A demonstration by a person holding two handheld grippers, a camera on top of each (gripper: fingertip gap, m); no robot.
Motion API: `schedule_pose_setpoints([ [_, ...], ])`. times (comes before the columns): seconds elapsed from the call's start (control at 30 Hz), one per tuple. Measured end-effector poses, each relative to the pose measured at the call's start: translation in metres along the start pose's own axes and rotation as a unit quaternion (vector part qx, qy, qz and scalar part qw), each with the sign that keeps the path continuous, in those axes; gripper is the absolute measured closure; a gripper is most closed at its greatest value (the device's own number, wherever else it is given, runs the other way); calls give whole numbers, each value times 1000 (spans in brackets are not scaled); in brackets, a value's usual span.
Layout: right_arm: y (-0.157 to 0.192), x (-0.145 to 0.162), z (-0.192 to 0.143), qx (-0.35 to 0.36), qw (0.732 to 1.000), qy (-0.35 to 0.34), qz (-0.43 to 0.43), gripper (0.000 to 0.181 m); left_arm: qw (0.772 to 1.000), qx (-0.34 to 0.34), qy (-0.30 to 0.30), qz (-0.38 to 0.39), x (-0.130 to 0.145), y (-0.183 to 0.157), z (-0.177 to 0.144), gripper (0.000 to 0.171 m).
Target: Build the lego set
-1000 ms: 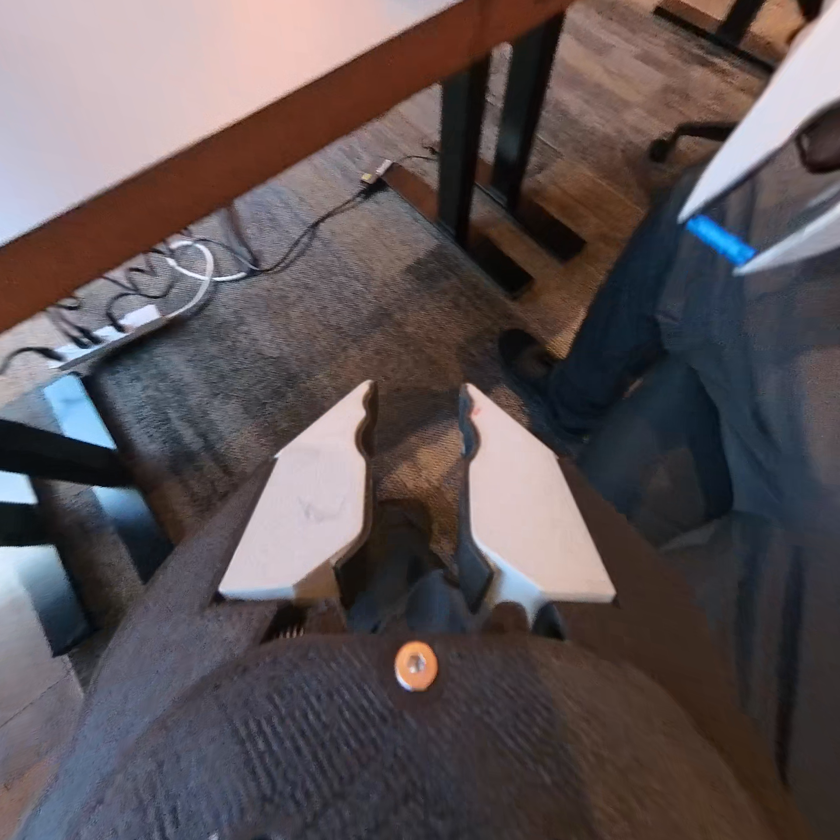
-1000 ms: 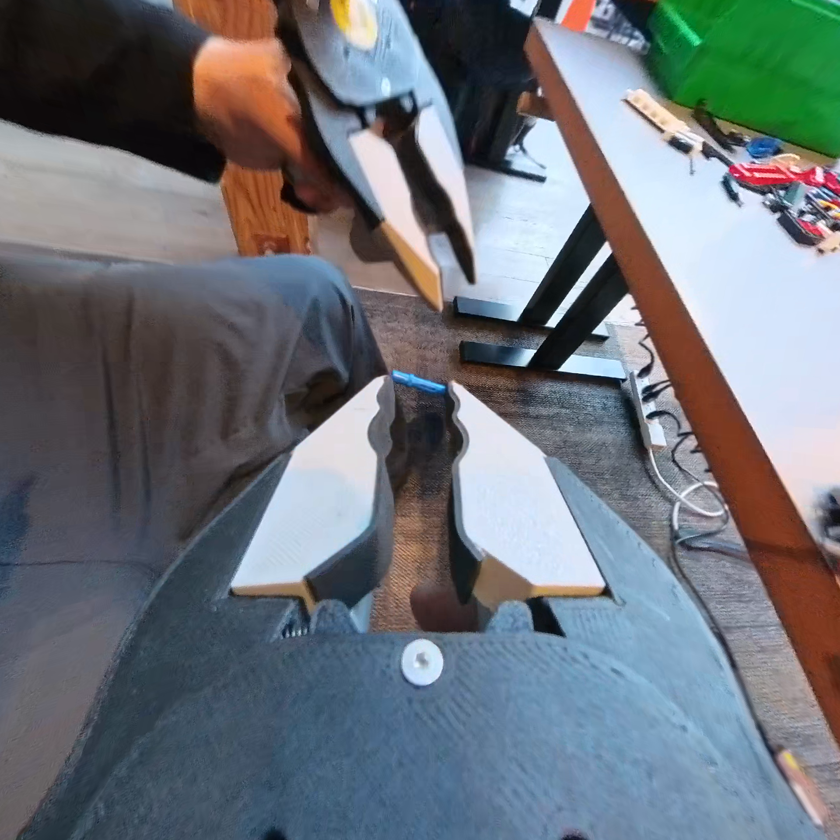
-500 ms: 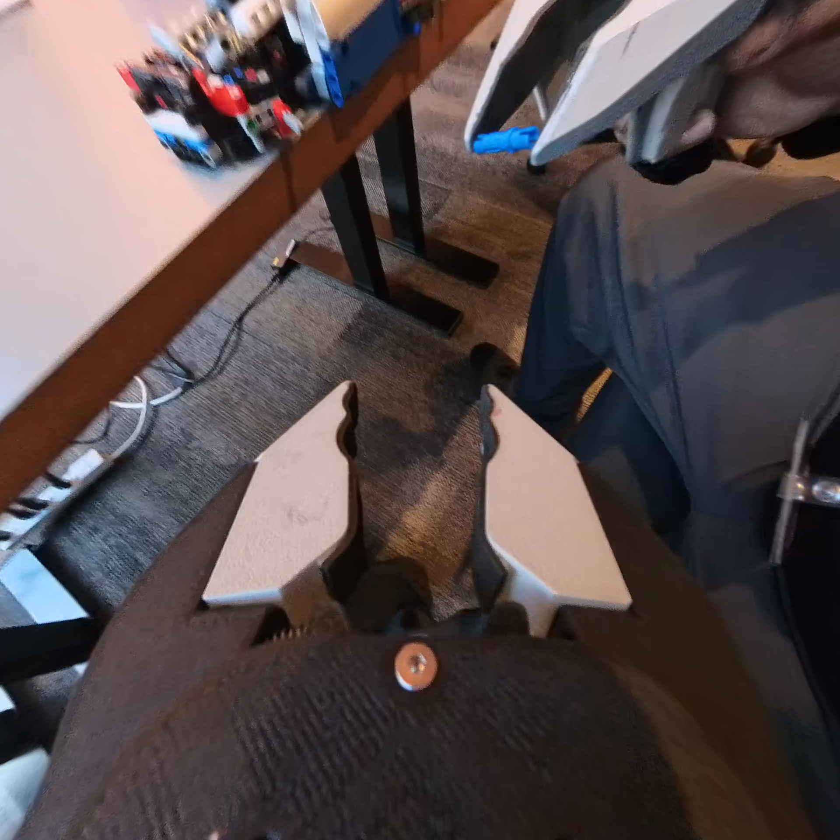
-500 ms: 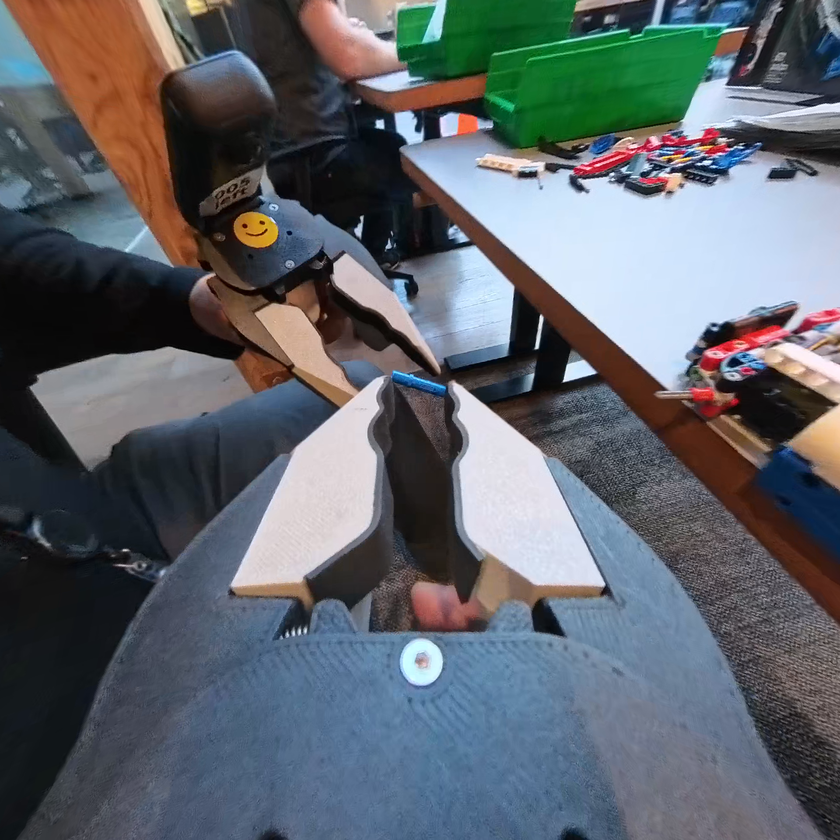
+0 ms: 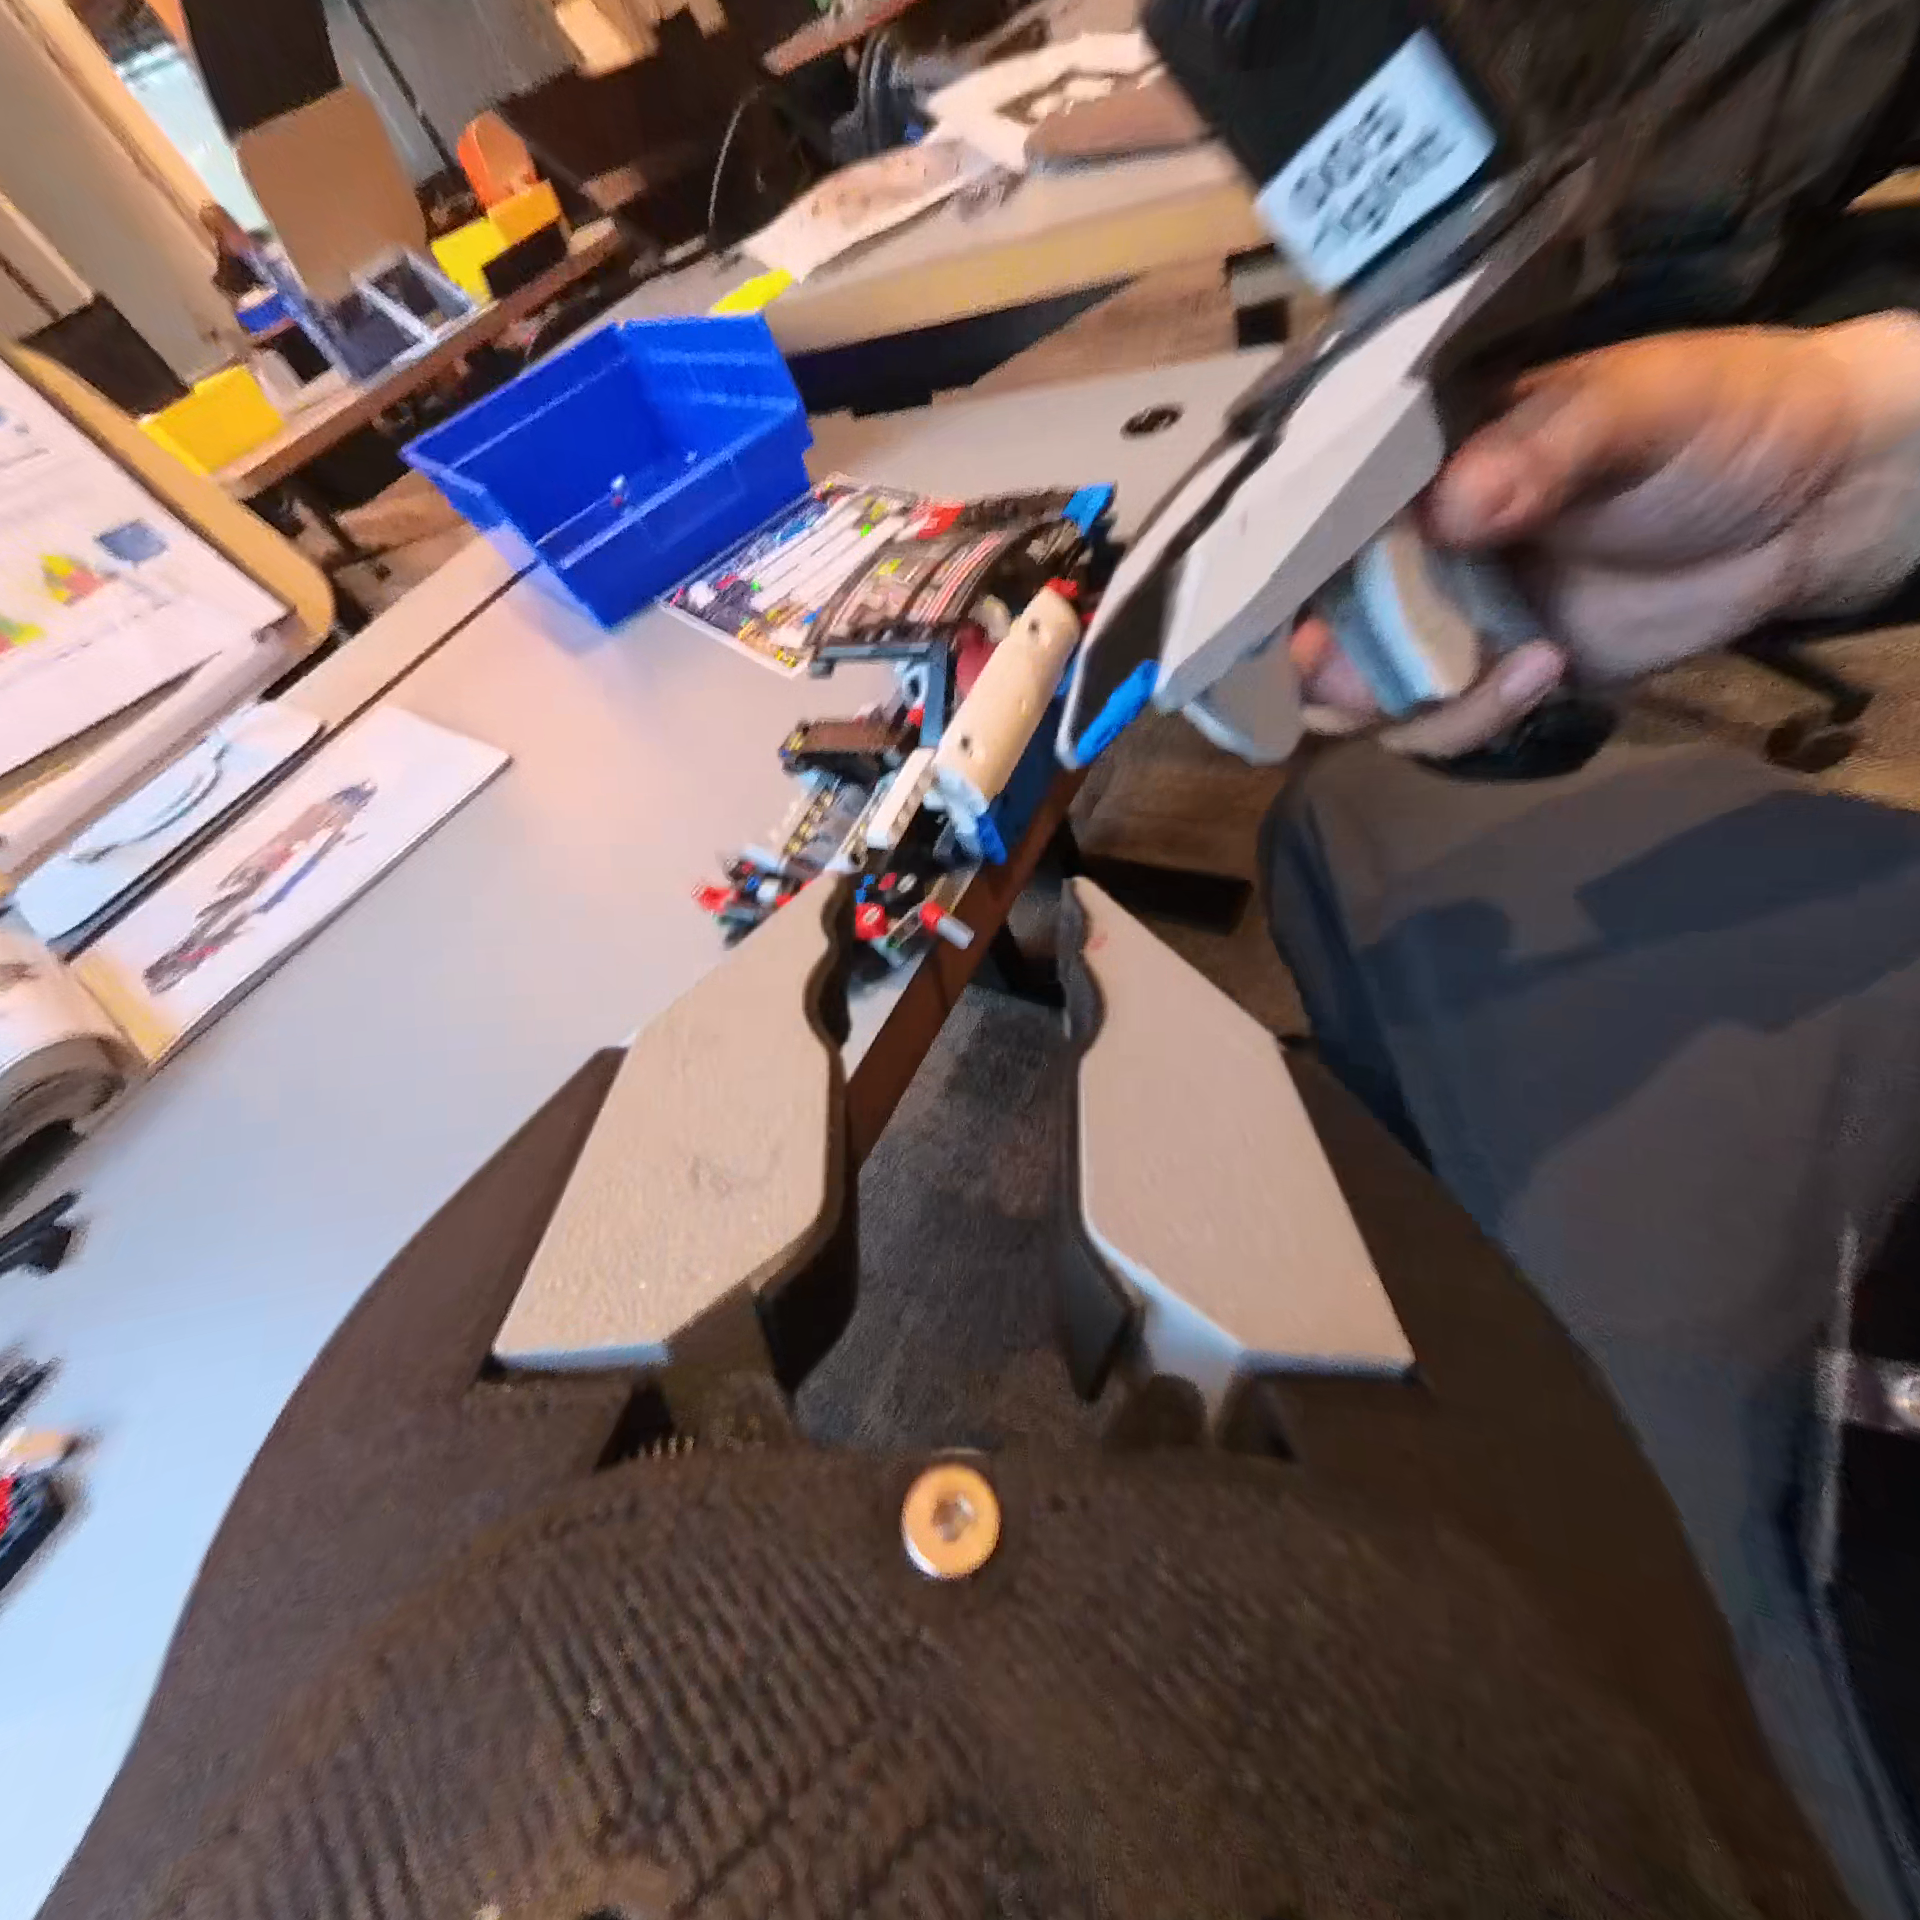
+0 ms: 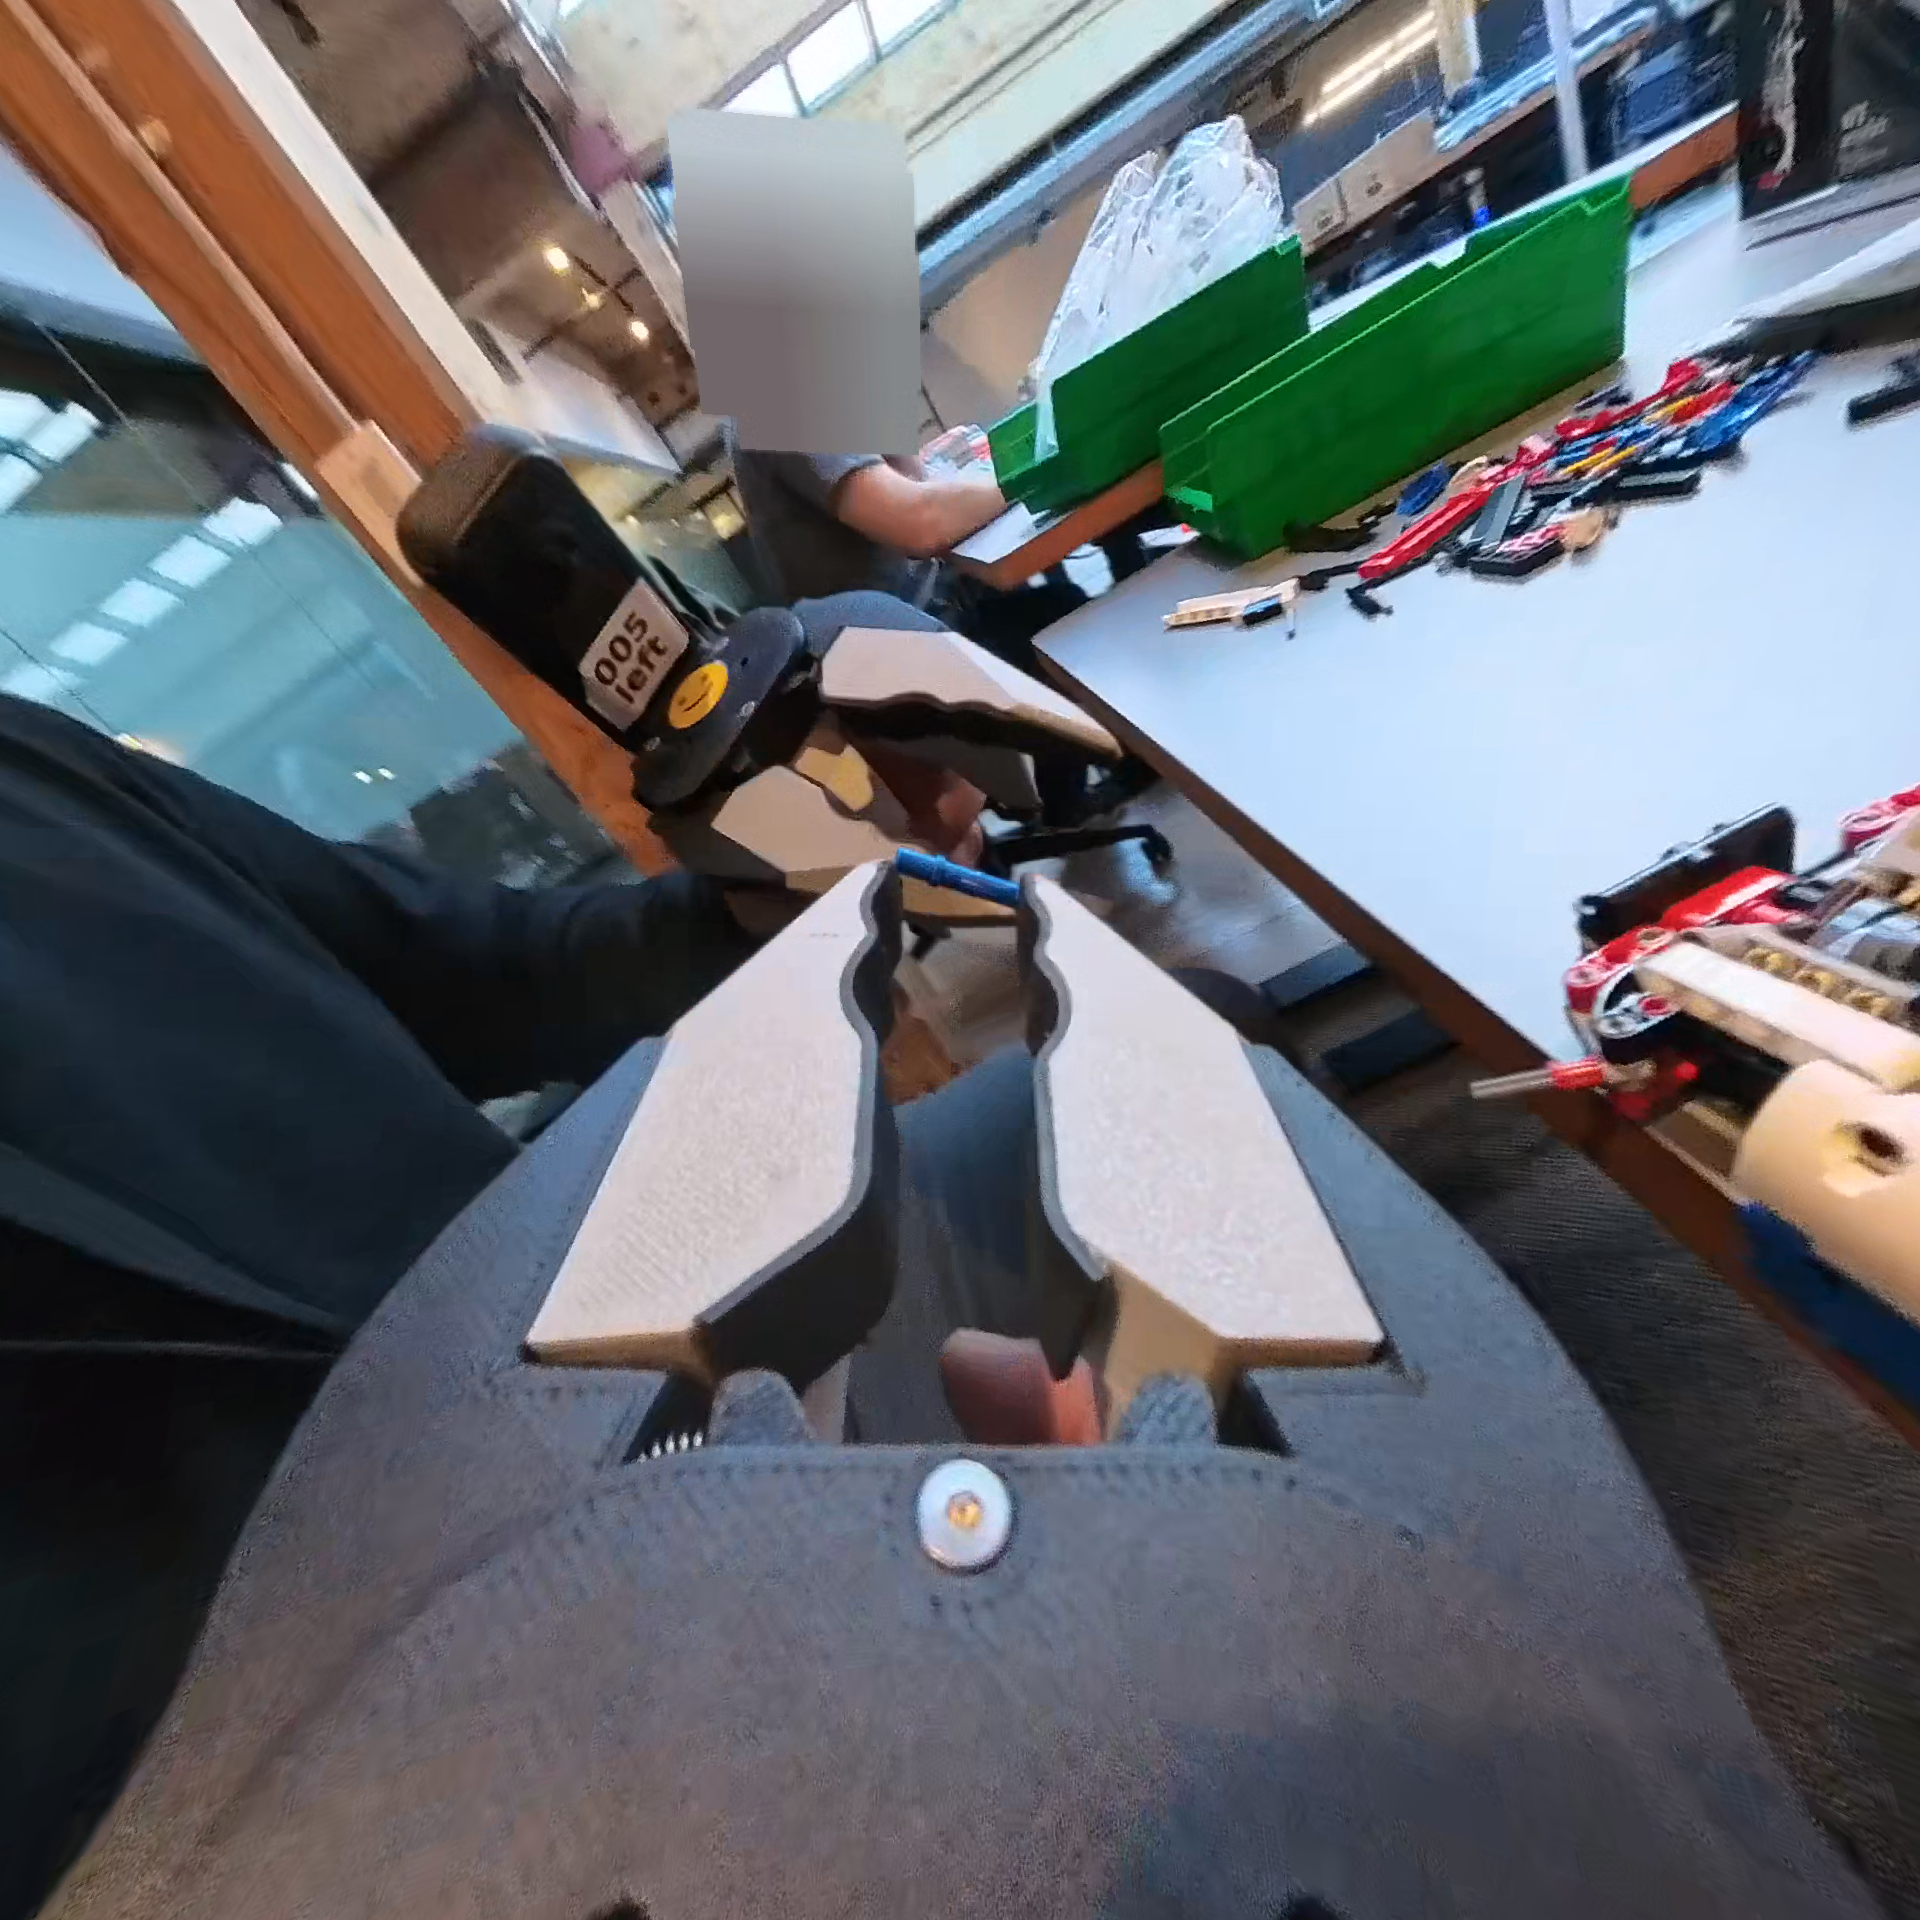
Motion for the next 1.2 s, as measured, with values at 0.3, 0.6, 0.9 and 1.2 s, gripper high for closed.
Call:
schedule_pose_setpoints([
  [0.3, 27, -2, -1, -94, 976, -64, 186, 161, 997, 50, -38, 53, -33, -34, -2, 139],
  [0.6, 38, 8, -1, -98, 975, -60, 191, 161, 993, 59, -33, 98, -36, -53, 0, 163],
  [0.9, 22, 32, -9, -19, 997, 68, 36, 152, 989, 70, 45, 124, -11, -58, 11, 169],
  [1.2, -9, 44, -18, 18, 992, 64, 106, 164, 992, 47, 82, 81, 14, -40, 15, 170],
])
Point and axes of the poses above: each gripper's, where its closed fingertips meet, z out along the fingers, x out of its underside, y = z × x across the jaws, the point moved 1 cm from there along -z, back along the fingers, and after that the axes turned 9 degrees about -y, right-handed, at the moved point
